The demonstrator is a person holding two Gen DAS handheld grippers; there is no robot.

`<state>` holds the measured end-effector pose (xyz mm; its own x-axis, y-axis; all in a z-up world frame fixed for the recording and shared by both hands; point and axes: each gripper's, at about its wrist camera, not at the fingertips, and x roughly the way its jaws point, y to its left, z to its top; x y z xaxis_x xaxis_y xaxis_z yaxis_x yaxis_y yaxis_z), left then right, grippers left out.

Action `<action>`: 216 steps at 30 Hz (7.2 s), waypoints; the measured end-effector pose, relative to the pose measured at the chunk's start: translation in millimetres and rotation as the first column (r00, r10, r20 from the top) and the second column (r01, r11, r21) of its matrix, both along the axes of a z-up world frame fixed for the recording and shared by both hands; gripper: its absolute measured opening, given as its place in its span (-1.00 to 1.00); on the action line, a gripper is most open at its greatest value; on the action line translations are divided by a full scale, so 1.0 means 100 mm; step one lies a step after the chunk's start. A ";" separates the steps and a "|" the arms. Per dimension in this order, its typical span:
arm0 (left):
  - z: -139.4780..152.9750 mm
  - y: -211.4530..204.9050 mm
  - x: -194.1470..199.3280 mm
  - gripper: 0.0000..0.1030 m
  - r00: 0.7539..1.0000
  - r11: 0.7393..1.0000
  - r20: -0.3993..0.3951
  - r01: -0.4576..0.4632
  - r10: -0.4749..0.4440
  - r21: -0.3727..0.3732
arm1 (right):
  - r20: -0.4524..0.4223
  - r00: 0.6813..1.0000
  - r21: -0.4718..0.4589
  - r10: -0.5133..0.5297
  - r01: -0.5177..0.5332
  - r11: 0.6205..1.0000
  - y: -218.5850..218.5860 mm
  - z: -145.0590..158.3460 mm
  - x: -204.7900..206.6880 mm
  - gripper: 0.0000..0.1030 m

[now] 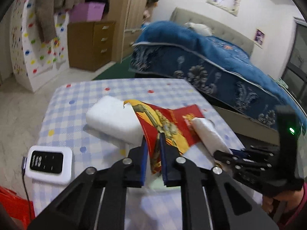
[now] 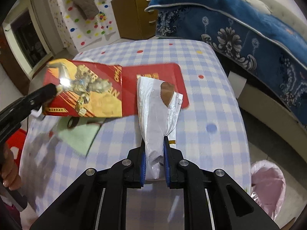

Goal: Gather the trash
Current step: 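Grasp the red Ultraman card box with the left gripper while the right holds the white item, then carry white item and red box over the wastebasket and open both grippers to drop them, then return the right gripper to the table and grasp the green-and-white napkin pack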

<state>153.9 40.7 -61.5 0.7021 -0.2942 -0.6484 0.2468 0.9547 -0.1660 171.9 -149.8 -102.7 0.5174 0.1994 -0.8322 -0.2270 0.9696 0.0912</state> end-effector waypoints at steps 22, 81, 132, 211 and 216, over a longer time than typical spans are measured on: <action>-0.13 -0.47 -0.85 0.20 0.993 0.989 0.012 0.118 -0.119 0.087 | -0.004 0.996 0.021 0.085 -0.084 0.996 -0.02 0.00 -0.74 -0.69; -0.26 -0.88 -0.66 0.20 0.979 0.957 -0.120 0.189 -0.166 0.222 | -0.061 0.995 0.285 0.073 -0.053 0.957 -0.38 0.11 -0.87 -0.68; -0.16 -3.16 -1.10 -1.00 0.818 0.811 -0.095 0.575 -0.567 0.111 | -0.034 0.841 0.115 -0.539 0.539 0.834 -2.91 -0.08 -1.94 -0.60; -0.04 0.93 -0.71 0.61 0.946 0.939 -0.057 -0.307 0.319 0.157 | 0.026 0.995 -0.157 0.091 -0.086 0.984 1.25 0.03 -0.04 -0.61; -0.04 0.80 -0.69 0.61 0.954 0.948 -0.068 -0.280 0.293 0.152 | 0.047 0.998 -0.111 0.046 -0.041 0.993 0.88 0.11 -0.20 -0.95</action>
